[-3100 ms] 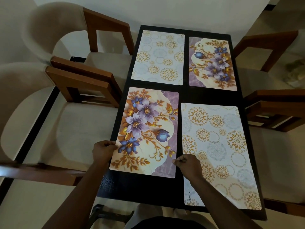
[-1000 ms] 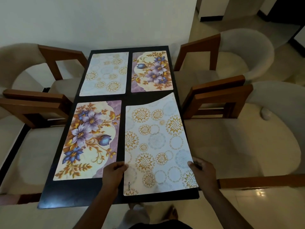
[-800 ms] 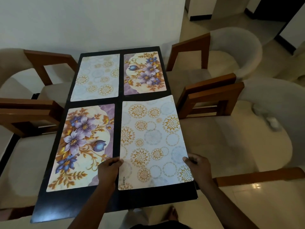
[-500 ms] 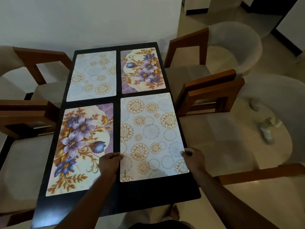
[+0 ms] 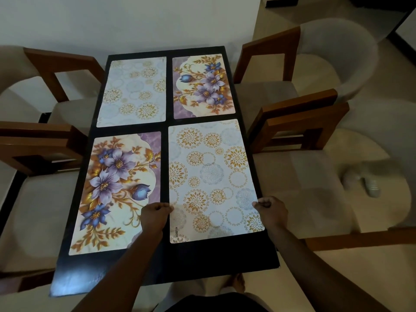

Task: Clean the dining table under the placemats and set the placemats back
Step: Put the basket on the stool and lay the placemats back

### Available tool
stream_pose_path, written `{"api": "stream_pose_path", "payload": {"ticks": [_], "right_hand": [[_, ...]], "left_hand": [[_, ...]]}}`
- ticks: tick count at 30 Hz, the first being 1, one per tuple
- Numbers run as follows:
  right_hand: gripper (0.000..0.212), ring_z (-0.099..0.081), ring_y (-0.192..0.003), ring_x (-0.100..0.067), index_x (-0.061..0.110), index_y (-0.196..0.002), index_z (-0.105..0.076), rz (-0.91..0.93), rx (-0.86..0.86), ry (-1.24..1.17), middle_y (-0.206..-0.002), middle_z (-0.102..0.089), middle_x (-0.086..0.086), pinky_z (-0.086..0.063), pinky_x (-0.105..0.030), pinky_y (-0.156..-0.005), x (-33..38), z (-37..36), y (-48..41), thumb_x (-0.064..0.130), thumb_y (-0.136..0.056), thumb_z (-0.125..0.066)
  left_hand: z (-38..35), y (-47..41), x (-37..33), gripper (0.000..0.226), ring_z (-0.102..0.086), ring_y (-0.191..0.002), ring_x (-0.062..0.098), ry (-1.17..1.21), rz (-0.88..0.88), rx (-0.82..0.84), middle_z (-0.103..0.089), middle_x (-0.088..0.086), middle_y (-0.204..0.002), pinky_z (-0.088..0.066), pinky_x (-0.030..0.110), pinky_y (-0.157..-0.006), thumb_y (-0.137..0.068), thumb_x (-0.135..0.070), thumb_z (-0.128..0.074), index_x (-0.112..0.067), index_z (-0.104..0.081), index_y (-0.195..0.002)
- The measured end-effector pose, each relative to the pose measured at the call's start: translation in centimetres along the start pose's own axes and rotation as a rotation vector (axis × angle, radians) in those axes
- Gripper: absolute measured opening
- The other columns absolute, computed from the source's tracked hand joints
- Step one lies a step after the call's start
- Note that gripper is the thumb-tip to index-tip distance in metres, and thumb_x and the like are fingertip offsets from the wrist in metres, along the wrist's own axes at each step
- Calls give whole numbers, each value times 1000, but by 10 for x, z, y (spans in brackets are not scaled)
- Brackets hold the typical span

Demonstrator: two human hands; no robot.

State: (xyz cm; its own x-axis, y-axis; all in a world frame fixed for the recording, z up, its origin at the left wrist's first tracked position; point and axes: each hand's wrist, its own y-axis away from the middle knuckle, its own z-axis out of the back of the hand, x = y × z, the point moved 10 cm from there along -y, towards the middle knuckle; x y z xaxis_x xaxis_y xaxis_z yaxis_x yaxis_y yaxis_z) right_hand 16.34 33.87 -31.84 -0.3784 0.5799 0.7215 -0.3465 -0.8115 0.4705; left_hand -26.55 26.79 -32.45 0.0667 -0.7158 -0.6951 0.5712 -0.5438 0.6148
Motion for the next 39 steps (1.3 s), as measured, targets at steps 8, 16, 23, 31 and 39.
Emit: {"api": "stream_pose_path", "payload": {"ticks": [8, 16, 23, 31, 39], "right_hand": [[17, -62, -77, -5, 19, -90, -69, 34, -3, 1, -83, -67, 9, -45, -18, -64, 2, 1, 1, 18, -85, -86], [18, -69, -81, -16, 16, -89, -71, 16, -5, -9, -82, -70, 5, -51, -26, -70, -3, -1, -4, 14, -83, -87], [20, -71, -82, -23, 18, -84, -71, -4, -18, -17, -81, -72, 1, -60, -37, -81, -11, -2, -12, 12, -80, -89], [18, -70, -80, -21, 16, -86, -72, 7, -22, -4, -80, -72, 2, -56, -33, -77, -11, -3, -11, 13, -80, -89], [19, -64, -75, -13, 10, -93, -73, 16, -19, 21, -80, -69, 4, -46, -20, -64, -6, -2, -8, 15, -82, -88]], "left_hand": [[2, 2, -2, 11, -75, -91, 31, -15, -3, -10, -79, 9, -96, -63, 50, -91, -86, -8, -83, -17, -78, -82], [2, 3, -1, 12, -75, -91, 30, -12, -7, -31, -78, 7, -99, -63, 47, -88, -88, -10, -84, -20, -76, -84], [2, 5, -4, 15, -74, -92, 29, -40, -10, -57, -76, 6, -99, -63, 48, -88, -88, -12, -84, -23, -74, -83], [2, 2, -4, 11, -73, -96, 31, -55, -3, -55, -76, 7, -103, -62, 42, -84, -88, -13, -84, -20, -75, -86], [2, -2, -3, 12, -73, -91, 32, -80, -3, -48, -76, 8, -94, -63, 45, -85, -88, -10, -83, -17, -76, -82]]}}
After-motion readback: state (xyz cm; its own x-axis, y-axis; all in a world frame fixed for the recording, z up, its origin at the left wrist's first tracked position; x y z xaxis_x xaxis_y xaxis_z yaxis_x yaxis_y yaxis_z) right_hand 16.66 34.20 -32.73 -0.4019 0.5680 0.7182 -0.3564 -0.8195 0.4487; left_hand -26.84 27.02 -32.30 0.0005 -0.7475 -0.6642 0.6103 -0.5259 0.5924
